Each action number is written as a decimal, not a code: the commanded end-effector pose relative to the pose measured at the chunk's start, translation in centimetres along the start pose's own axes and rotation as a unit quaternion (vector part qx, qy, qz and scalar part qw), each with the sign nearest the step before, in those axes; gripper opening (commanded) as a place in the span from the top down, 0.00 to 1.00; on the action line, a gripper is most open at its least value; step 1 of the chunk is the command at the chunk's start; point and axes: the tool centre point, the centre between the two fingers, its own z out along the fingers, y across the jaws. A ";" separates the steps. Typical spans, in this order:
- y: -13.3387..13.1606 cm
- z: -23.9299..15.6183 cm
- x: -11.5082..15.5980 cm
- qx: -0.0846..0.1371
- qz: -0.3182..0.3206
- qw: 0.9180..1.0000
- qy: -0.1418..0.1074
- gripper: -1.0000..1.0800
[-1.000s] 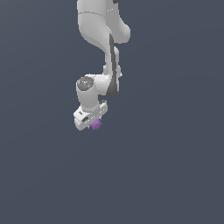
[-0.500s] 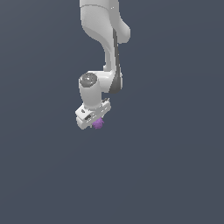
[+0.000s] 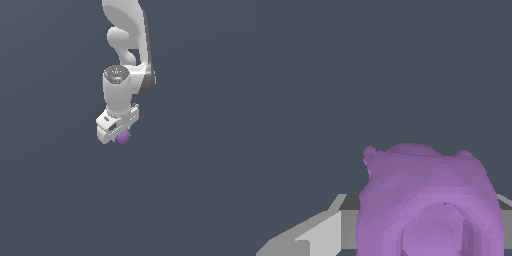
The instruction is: Pick up the object and move it to a goal position.
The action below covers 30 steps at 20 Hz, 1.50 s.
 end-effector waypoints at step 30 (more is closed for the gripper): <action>-7.2 -23.3 18.7 0.001 0.000 1.000 0.000 1.00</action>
